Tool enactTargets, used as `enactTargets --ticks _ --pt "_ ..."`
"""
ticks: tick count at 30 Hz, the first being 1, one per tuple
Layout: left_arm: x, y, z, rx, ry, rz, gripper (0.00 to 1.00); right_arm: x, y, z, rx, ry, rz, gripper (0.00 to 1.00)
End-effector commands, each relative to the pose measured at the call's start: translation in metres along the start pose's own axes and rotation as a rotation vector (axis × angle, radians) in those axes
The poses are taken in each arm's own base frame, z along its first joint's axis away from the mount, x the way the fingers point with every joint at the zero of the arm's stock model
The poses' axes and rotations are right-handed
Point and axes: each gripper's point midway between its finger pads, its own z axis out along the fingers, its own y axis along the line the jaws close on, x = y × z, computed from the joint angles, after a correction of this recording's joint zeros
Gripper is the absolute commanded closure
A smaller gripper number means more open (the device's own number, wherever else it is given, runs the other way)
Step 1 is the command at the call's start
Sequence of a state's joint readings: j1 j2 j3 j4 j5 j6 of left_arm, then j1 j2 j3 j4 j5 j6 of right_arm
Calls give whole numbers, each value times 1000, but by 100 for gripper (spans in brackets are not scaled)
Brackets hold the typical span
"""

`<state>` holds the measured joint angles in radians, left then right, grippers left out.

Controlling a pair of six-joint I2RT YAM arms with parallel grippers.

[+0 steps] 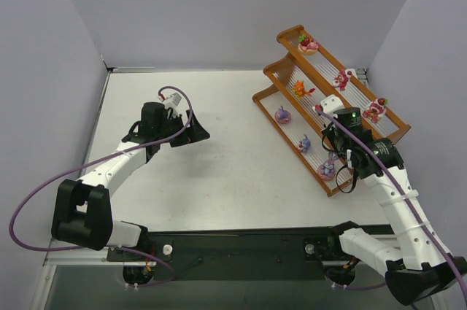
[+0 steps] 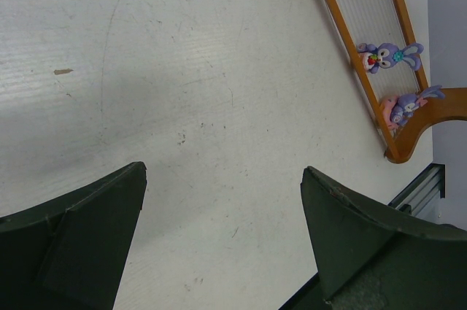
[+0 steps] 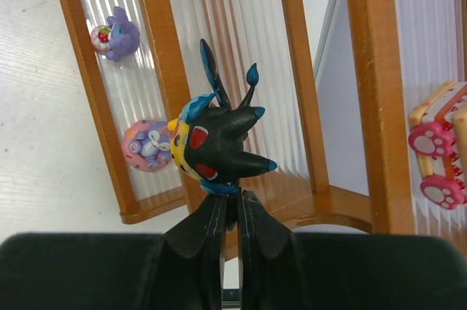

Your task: Place and organize the plastic toys onto the shelf

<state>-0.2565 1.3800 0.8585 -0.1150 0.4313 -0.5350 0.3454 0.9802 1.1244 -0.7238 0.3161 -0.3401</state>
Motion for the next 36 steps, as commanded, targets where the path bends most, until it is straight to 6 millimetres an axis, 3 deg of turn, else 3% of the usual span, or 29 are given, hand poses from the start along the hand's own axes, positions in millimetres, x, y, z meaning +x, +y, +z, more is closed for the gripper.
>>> enactTargets --ticks 1,14,24,36 --pt "-7 -11 -4 39 -30 29 3 -7 -6 14 -19 -30 -84 100" --pt "-7 -8 -3 28 -29 30 3 -11 -7 50 21 -105 -113 100" --pt "-6 -7 -1 28 -23 27 3 -9 -20 61 100 -94 -120 100" --pt "-5 -6 0 21 -18 28 3 -2 -17 73 115 -65 -96 100"
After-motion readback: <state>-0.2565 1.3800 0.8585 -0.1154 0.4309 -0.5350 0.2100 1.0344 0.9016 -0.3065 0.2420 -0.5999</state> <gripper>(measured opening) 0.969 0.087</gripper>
